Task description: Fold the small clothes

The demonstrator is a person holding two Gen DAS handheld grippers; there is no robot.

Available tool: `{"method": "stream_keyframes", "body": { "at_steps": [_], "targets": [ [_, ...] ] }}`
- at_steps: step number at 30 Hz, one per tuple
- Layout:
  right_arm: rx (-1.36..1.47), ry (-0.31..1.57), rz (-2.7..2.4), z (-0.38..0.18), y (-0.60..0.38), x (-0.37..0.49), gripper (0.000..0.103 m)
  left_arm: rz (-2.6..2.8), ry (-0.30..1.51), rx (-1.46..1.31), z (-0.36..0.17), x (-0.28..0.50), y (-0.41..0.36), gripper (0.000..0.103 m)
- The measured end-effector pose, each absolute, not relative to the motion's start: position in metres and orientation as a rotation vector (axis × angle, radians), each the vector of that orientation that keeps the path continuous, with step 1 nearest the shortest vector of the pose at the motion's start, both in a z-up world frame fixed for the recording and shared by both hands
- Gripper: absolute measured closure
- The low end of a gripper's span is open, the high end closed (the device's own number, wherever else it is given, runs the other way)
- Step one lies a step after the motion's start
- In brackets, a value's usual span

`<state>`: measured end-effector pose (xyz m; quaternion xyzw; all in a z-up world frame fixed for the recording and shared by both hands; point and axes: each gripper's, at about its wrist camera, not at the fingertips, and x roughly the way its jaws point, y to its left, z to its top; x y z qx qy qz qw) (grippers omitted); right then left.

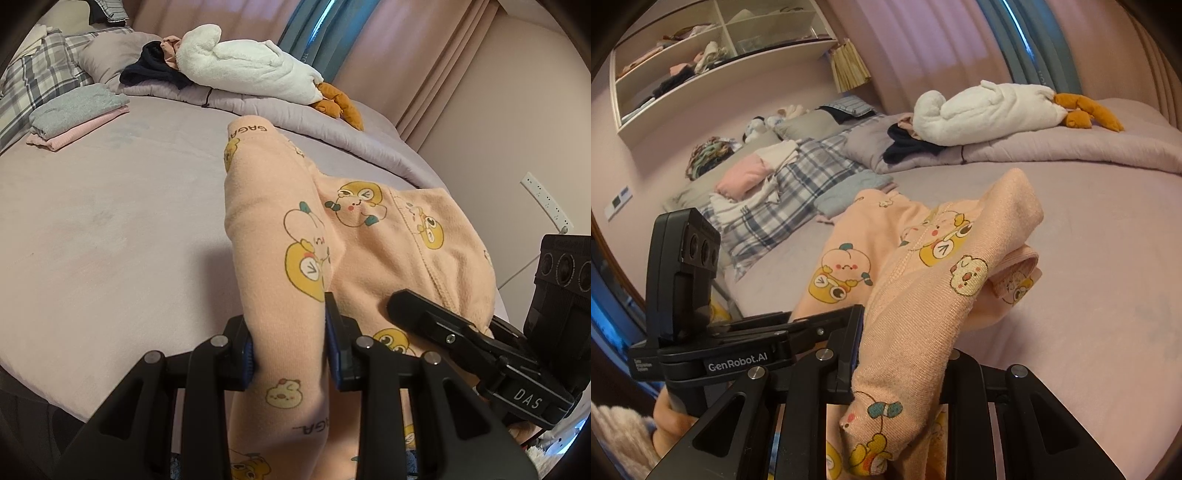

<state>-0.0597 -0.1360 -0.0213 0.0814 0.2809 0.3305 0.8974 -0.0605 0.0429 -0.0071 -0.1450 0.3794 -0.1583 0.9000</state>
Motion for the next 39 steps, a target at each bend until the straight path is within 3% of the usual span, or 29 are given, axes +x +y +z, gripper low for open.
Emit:
{"method": "stream_keyframes", "body": {
  "at_steps": [39],
  "targets": [
    [0.089, 0.632, 0.655, -0.033, -0.106, -0.053, 0.078, -0.297, 0.817, -0.332, -0.029, -0.061, 0.049, 0.073]
  ]
}}
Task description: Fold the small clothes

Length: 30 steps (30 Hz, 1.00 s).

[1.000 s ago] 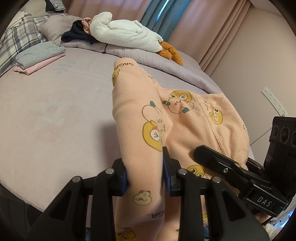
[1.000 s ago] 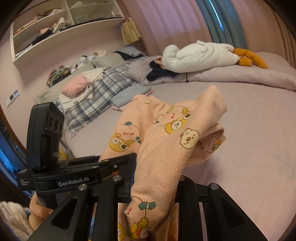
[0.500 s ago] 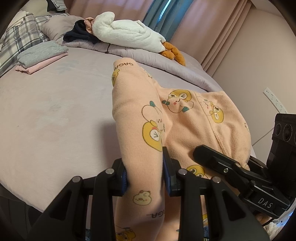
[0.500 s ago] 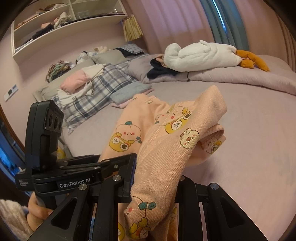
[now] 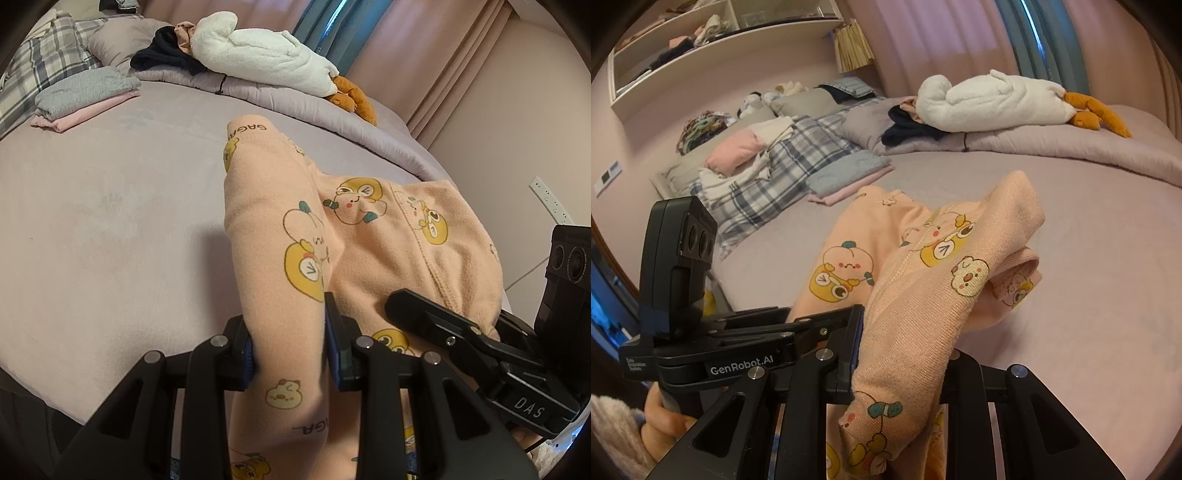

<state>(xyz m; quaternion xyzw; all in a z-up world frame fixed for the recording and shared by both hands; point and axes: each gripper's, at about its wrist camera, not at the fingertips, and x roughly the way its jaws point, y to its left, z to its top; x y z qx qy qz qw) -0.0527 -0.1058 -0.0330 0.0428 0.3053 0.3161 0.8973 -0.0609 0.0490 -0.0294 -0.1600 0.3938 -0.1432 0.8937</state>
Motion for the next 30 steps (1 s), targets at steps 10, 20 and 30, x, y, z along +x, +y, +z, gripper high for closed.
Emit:
{"method": "stream_keyframes", "body": {
  "at_steps": [10, 20, 30],
  "targets": [
    [0.079, 0.651, 0.652, -0.036, -0.100, -0.048, 0.078, -0.290, 0.830, -0.333, -0.036, -0.057, 0.048, 0.073],
    [0.051, 0.649, 0.641, -0.038, -0.095, -0.050, 0.078, -0.292, 0.840, -0.344, -0.041, -0.056, 0.048, 0.073],
    [0.043, 0.656, 0.639, -0.041, -0.093, -0.049, 0.078, -0.292, 0.846, -0.357, -0.045, -0.054, 0.049, 0.073]
  ]
}}
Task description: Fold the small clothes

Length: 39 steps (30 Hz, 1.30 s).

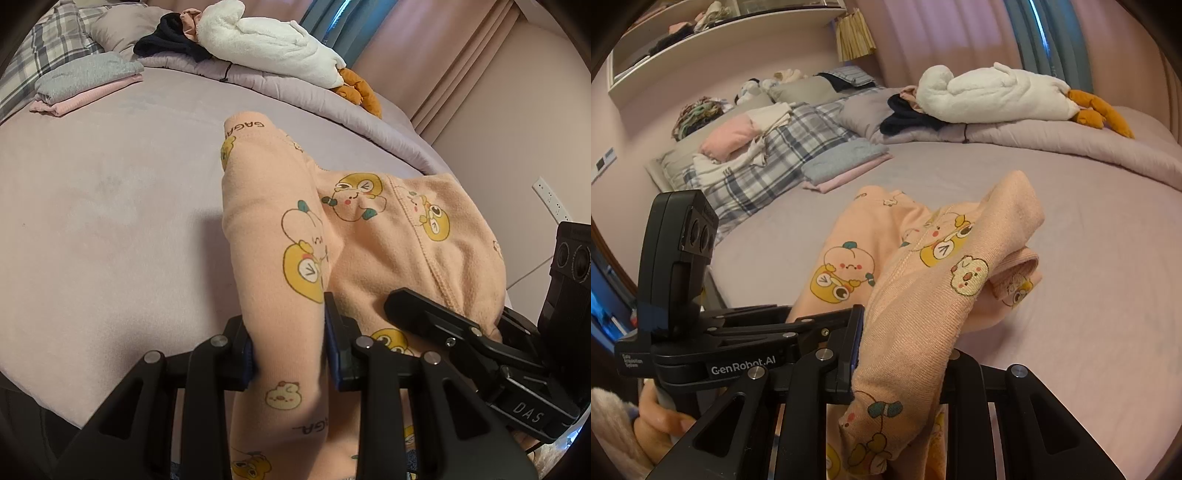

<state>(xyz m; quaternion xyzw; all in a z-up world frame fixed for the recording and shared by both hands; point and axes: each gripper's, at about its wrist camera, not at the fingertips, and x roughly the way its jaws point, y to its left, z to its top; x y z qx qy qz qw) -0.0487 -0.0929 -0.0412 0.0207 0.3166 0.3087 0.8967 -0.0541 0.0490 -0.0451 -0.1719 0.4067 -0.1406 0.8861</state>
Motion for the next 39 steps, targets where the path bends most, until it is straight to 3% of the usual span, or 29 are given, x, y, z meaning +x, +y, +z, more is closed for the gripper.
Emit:
{"method": "stream_keyframes", "body": {
  "at_steps": [39],
  "targets": [
    [0.023, 0.702, 0.625, -0.048, -0.081, -0.026, 0.078, -0.341, 0.846, -0.406, -0.062, -0.040, 0.063, 0.073]
  ]
}}
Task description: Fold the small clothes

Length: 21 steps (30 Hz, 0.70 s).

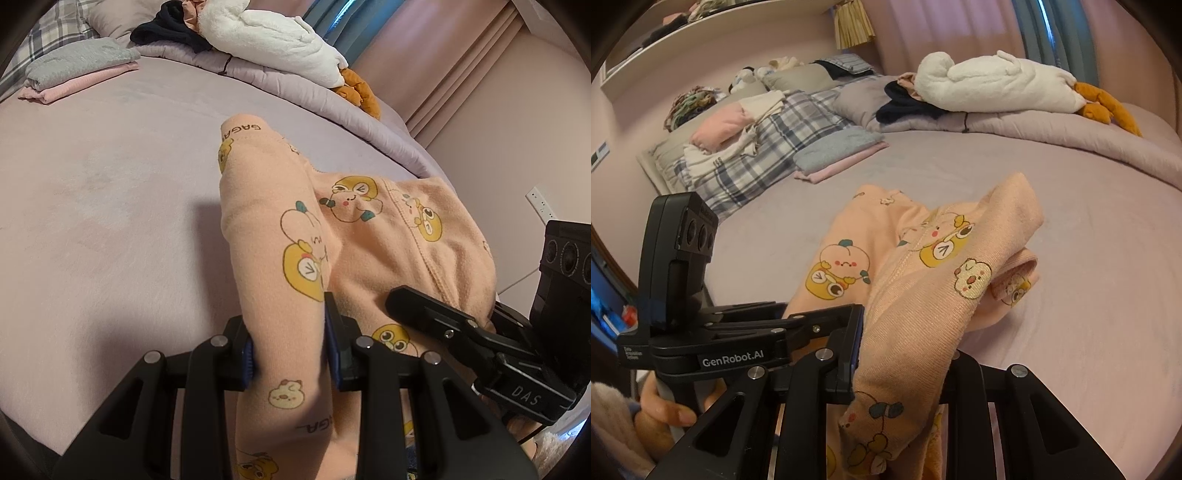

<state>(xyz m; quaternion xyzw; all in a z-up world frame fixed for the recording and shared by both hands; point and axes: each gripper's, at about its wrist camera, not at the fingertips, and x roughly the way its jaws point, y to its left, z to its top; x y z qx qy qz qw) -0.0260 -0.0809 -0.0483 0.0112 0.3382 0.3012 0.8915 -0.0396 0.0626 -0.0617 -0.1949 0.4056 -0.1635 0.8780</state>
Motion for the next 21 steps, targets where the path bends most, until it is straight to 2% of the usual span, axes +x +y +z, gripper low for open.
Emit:
{"method": "stream_keyframes", "body": {
  "at_steps": [21],
  "targets": [
    [0.045, 0.692, 0.599, -0.050, -0.081, -0.016, 0.078, -0.354, 0.845, -0.387, -0.061, -0.015, 0.056, 0.073]
  ]
}}
